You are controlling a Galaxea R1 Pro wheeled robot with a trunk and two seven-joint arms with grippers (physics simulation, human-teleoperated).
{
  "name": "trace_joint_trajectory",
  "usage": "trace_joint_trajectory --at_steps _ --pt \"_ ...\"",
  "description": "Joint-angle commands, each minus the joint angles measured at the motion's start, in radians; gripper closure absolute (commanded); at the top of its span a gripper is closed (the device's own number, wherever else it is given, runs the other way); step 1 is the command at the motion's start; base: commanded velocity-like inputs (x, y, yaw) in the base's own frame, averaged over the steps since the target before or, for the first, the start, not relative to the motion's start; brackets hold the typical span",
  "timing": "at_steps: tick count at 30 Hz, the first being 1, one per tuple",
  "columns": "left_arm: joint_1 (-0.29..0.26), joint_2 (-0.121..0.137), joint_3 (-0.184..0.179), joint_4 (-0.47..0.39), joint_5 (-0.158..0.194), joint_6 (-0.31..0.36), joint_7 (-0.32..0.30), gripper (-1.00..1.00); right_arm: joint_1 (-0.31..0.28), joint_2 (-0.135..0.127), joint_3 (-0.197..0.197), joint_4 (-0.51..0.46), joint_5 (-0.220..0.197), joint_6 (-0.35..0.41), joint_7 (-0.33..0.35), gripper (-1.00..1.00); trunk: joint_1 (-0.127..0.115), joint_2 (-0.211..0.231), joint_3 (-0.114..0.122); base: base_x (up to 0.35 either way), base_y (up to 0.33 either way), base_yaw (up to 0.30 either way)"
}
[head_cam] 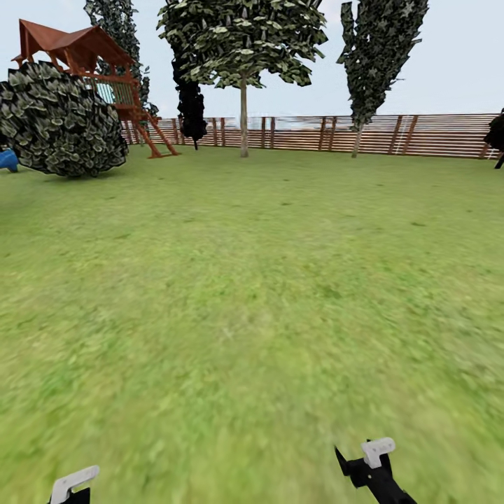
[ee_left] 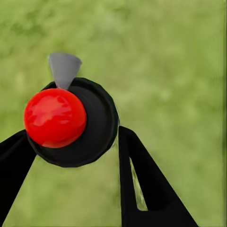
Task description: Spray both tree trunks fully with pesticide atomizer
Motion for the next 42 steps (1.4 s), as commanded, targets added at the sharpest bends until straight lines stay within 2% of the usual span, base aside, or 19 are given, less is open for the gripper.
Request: trace_joint_trajectory --at_steps 1,24,31,42 --pt "-0.001 0.000 0.005 0.001 -0.011 -0.004 0.002 1.00 -0.001 0.000 -0.009 0.001 0.006 -0.003 0.005 -1.00 0.000 0.000 -0.001 0.337 0.000 0.003" --pt "0.000 0.004 0.005 0.001 -0.011 -0.003 -0.004 1.00 -0.001 0.001 -0.007 0.001 0.008 -0.004 0.004 -1.00 0.000 0.000 -0.001 0.340 0.000 0.000" --pt "0.001 0.004 0.005 0.001 -0.011 -0.003 -0.004 1.00 -0.001 0.003 -0.006 0.002 0.008 -0.003 -0.055 -1.00 0.000 0.000 -0.001 0.341 0.000 0.000" --pt "0.001 0.004 0.005 0.001 -0.011 -0.003 -0.003 1.00 -0.001 0.004 -0.006 0.004 0.008 -0.003 -0.063 -1.00 0.000 0.000 -0.001 0.341 0.000 0.000"
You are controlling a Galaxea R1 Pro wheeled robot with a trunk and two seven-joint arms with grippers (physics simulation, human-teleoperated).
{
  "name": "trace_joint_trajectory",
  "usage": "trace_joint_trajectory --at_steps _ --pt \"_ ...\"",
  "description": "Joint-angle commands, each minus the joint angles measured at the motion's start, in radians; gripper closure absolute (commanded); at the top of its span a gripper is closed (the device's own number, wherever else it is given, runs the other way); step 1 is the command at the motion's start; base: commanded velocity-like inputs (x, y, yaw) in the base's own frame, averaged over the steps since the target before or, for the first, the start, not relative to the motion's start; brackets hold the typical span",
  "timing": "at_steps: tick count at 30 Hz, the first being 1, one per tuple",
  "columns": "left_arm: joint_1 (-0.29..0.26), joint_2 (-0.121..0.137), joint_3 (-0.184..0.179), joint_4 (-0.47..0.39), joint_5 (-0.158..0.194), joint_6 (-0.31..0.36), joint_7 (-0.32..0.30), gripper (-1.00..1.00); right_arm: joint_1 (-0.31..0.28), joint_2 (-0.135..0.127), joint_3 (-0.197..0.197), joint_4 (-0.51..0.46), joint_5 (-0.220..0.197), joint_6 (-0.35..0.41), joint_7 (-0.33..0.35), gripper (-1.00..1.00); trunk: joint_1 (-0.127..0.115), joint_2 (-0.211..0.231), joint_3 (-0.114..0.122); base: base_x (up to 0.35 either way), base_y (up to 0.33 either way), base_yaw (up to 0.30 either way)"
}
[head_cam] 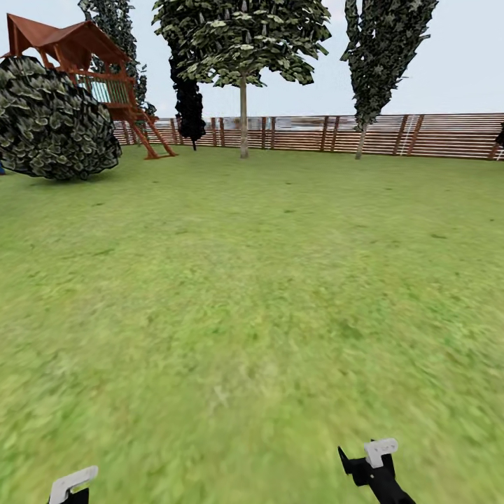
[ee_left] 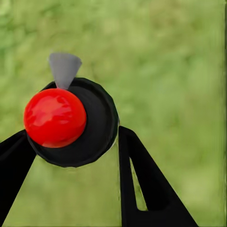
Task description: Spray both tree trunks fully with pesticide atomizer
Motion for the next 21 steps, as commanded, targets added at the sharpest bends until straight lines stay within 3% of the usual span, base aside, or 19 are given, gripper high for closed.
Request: trace_joint_trajectory --at_steps 1,21 --pt "-0.001 0.000 0.005 0.001 -0.011 -0.004 0.002 1.00 -0.001 0.000 -0.009 0.001 0.006 -0.003 0.005 -1.00 0.000 0.000 -0.001 0.341 0.000 0.000" --pt "-0.001 0.000 0.005 0.006 -0.011 -0.006 0.001 1.00 -0.001 -0.001 -0.010 -0.001 0.005 -0.003 0.003 -1.00 0.000 0.000 -0.001 0.341 0.000 0.000"
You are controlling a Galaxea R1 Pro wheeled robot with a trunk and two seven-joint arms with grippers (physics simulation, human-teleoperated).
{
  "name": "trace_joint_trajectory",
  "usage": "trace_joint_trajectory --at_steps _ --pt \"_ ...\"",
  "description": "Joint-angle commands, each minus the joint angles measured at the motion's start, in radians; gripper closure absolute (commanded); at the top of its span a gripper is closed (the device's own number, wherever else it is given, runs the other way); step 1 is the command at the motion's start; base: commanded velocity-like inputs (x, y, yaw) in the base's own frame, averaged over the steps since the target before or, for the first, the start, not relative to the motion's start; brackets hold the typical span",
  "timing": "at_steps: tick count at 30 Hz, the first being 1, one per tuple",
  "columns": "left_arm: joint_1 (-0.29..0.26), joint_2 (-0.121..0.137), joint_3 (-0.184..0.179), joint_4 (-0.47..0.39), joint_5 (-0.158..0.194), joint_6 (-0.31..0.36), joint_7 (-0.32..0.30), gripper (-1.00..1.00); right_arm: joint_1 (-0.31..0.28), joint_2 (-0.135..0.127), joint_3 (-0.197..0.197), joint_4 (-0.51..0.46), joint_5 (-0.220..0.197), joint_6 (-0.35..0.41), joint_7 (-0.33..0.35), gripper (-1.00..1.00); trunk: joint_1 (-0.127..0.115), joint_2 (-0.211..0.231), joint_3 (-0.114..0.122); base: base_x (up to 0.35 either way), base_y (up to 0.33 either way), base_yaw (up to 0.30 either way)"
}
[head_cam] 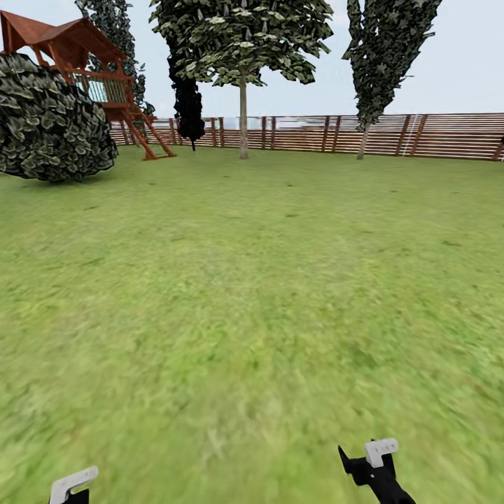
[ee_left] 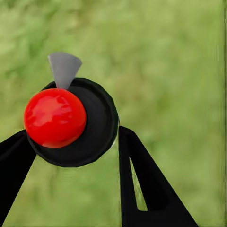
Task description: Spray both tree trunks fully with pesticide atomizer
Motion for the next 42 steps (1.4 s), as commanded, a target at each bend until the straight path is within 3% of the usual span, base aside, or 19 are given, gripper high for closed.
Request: trace_joint_trajectory --at_steps 1,42 --pt "-0.001 0.000 0.005 0.001 -0.011 -0.004 0.002 1.00 -0.001 -0.001 -0.009 0.001 0.006 -0.003 0.005 -1.00 0.000 0.000 -0.001 0.341 0.000 0.045" --pt "-0.001 0.000 0.005 0.002 -0.011 -0.004 0.002 1.00 -0.001 -0.004 -0.009 0.005 0.007 -0.003 0.005 -1.00 0.000 0.000 -0.005 0.341 0.000 0.014"
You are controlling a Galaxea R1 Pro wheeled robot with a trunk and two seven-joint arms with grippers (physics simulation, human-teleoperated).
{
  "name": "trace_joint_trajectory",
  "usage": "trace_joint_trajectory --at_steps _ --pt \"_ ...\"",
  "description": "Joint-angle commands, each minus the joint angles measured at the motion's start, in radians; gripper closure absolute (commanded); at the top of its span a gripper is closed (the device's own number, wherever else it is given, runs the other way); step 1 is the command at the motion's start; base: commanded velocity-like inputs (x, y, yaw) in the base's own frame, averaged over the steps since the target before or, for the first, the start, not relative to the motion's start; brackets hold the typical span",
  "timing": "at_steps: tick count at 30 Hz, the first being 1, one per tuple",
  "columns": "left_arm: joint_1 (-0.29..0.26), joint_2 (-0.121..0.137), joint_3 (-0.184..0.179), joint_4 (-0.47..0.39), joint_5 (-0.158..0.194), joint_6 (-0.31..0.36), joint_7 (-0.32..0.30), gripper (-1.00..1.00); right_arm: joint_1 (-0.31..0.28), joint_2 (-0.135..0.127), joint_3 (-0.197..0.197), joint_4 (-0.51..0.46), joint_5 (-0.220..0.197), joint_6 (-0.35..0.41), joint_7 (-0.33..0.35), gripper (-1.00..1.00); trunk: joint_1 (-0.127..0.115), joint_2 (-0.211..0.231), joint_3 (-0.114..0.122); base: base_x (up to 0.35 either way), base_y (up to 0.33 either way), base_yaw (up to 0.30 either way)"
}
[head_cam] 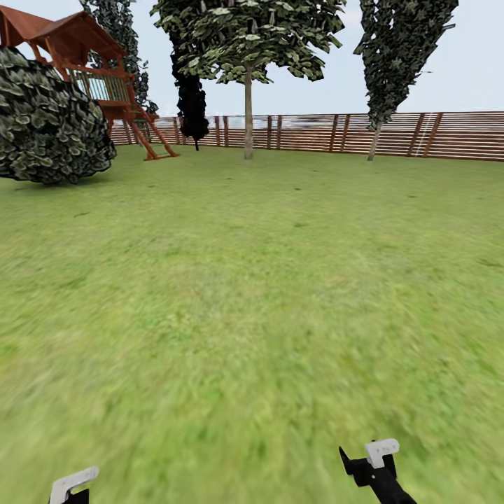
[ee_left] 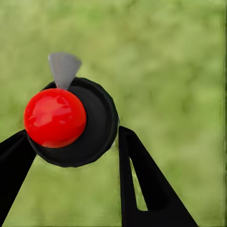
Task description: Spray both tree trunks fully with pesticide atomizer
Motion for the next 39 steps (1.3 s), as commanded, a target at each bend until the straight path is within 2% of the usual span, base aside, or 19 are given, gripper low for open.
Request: trace_joint_trajectory --at_steps 1,39 --pt "-0.001 0.000 0.005 0.001 -0.011 -0.004 0.002 1.00 -0.001 0.000 -0.009 0.001 0.006 -0.003 0.005 -1.00 0.000 0.000 -0.001 0.341 0.000 0.000" --pt "-0.001 0.001 0.005 0.001 -0.011 -0.004 0.003 1.00 -0.001 -0.001 -0.009 -0.002 0.004 -0.003 0.005 -1.00 0.000 0.000 -0.001 0.341 0.000 0.018"
